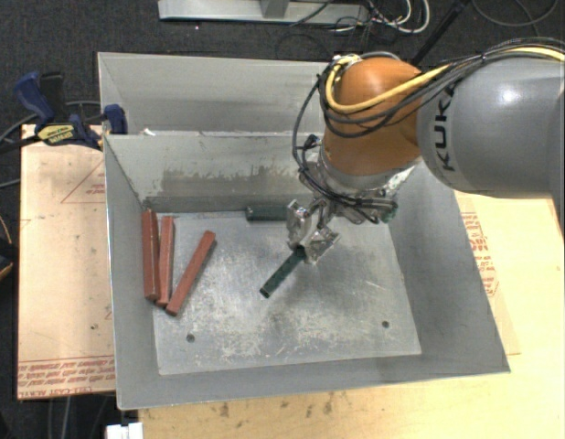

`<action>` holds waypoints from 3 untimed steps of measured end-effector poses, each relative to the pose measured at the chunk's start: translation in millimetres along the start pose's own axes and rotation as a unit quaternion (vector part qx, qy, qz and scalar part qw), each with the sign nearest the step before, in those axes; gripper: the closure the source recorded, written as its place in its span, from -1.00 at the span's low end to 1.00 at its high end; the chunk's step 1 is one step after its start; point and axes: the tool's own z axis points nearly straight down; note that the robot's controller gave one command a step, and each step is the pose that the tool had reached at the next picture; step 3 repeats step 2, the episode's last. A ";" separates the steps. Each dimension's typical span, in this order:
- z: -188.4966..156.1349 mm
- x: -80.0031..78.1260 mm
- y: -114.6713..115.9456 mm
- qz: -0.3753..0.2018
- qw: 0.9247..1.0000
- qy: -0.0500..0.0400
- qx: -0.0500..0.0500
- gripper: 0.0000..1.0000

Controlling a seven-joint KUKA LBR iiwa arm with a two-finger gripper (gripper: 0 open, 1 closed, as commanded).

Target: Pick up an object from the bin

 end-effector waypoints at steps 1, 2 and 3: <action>-13.7 -0.2 0.6 0.000 1.000 0.000 0.000 1.00; -25.2 -0.8 0.3 0.000 1.000 -0.001 0.000 1.00; -25.2 -0.8 0.3 0.000 1.000 -0.001 0.000 1.00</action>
Offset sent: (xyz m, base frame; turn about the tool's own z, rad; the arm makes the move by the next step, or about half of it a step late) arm 0.0000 0.0001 0.0265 0.0000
